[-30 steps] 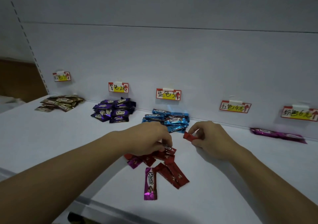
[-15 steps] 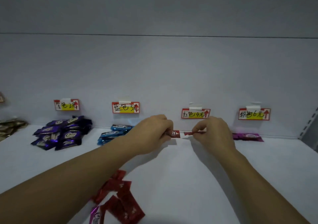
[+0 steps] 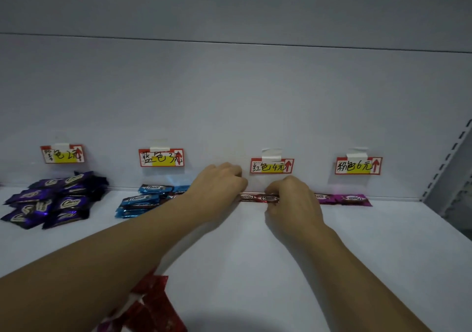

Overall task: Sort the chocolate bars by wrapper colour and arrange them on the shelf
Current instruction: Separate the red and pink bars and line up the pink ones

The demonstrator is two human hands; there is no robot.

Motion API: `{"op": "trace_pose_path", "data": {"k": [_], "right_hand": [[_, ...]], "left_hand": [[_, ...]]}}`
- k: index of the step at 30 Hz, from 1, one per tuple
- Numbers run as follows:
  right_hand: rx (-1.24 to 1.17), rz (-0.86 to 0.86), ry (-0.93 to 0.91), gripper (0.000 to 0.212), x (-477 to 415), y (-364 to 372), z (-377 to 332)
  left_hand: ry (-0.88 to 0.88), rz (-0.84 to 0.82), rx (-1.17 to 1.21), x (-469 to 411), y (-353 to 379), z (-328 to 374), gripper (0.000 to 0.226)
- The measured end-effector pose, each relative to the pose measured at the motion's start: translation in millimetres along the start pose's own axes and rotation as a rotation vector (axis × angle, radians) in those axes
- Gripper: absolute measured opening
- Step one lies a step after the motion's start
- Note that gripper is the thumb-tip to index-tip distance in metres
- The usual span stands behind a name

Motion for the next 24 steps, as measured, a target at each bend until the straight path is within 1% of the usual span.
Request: {"op": "trace_pose_path", "data": {"k": [1,4,9,12,15,17,18,20,22,24], "right_hand": [[-0.007,-0.005,-0.004,0.028,-0.4,-4.5,0.4],[-0.017,-0.044,-0.113,0.024,8.9,-12.2,-11.5],[-0.031,-0.193,-0.339,0.029,44.9,-11.1,-55.1],[-0.095,-0.251,-0.436,0.024,71.9,-12.0,-89.4],[-0.136,-0.449,-0.522,0.024,98.3,-15.2,-115.6],[-0.085,-0.61,-0.544,0.028,112.8,-17.2,-120.2],[-0.032,-0.675,-0.547,0.033,118.4,-17.6,-119.3],[0.079,-0.776,-0.55,0.046,126.3,-16.5,-115.6],[0.094,-0.804,-0.55,0.051,127.3,-14.1,-113.7],[0.039,-0.811,-0.538,0.05,124.4,-12.1,-113.2]], "left_hand": [[-0.002,-0.007,0.002,1.1,-3.4,-2.9,0.018],[-0.008,-0.012,0.004,24.9,-20.7,-9.2,0.021],[-0.064,-0.04,0.003,93.0,-51.0,-25.2,0.02],[-0.108,-0.149,0.025,134.2,-64.2,-34.6,0.026],[-0.118,-0.229,0.218,170.7,-76.2,-32.5,0.026],[-0.101,-0.313,0.343,189.3,-79.7,-23.7,0.025],[-0.091,-0.344,0.371,196.0,-79.4,-18.9,0.025],[-0.076,-0.339,0.391,204.1,-79.2,-11.1,0.028],[-0.076,-0.326,0.37,207.7,-78.6,-7.6,0.029],[-0.081,-0.334,0.353,207.6,-79.5,-5.6,0.029]]}}
Point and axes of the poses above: each hand's wrist, its own x-axis away from the middle knuckle, its own y-axis out of the palm, z = x × y, the point moved 2 cm from there along -x, towards the middle knuckle, and after that the axes turned 12 degrees about y, right-handed, at the moved point
